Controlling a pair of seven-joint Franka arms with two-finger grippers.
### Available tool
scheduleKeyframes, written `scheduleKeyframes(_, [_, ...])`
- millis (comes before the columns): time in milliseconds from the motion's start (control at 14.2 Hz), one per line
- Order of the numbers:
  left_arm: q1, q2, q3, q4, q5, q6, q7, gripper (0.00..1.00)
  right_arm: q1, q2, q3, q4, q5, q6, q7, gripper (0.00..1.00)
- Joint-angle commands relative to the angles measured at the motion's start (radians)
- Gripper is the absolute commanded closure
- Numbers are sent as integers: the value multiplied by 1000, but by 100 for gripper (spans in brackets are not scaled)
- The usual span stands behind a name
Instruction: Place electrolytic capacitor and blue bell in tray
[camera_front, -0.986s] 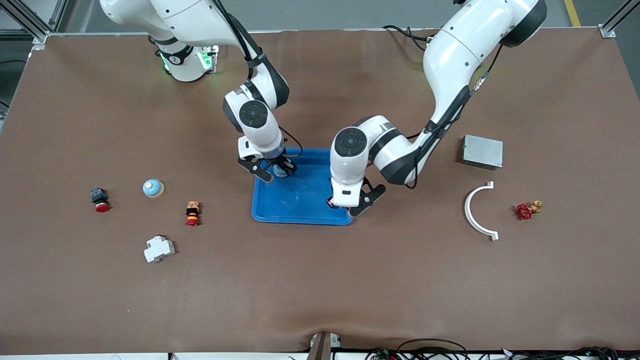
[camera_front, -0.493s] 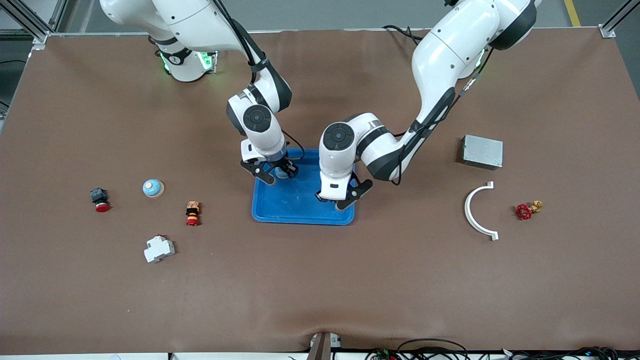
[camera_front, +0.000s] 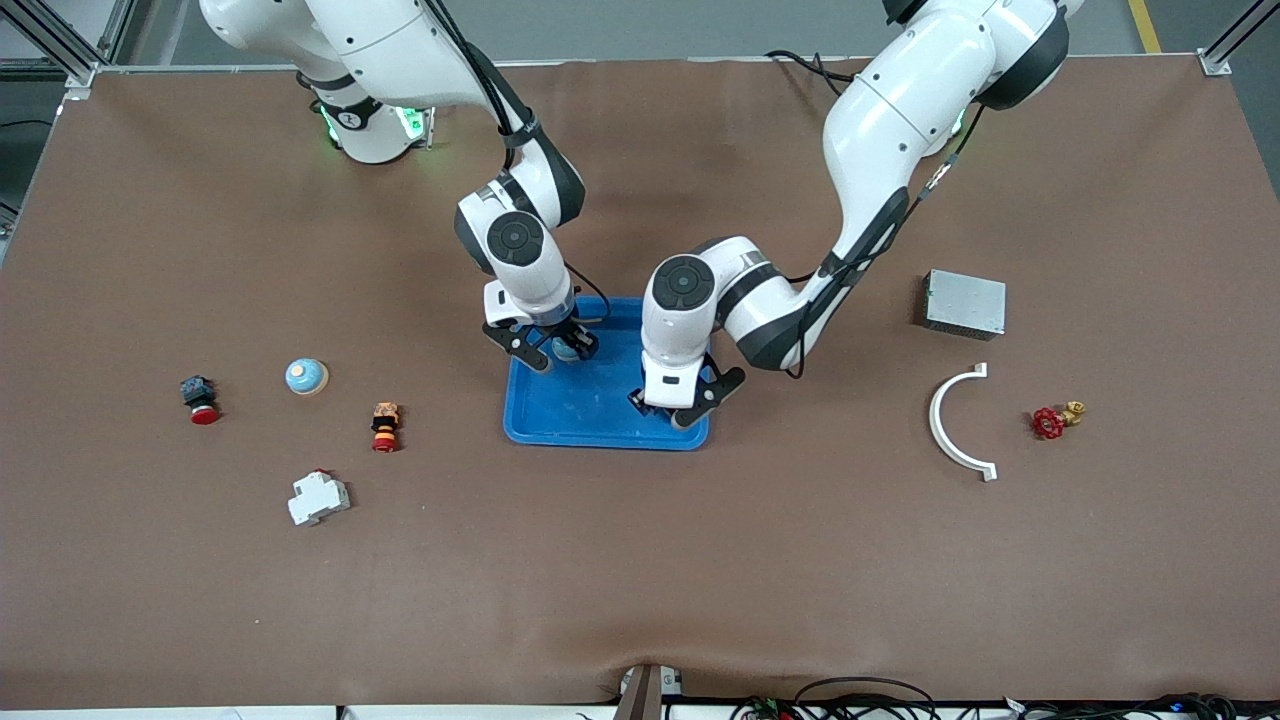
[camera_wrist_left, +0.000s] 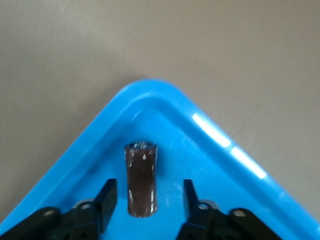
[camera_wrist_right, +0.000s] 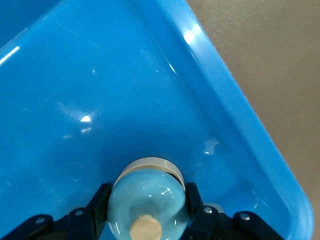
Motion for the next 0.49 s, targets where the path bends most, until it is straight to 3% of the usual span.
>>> scheduleKeyframes(0, [46,-74,-5,-4,-3,-41,37,0,18,32,-13,30,0,2,30,0])
scheduleKeyframes(423, [195,-266,-39,-4,-109,-277,351,0,16,20,-15,36,-29,-27,4,0])
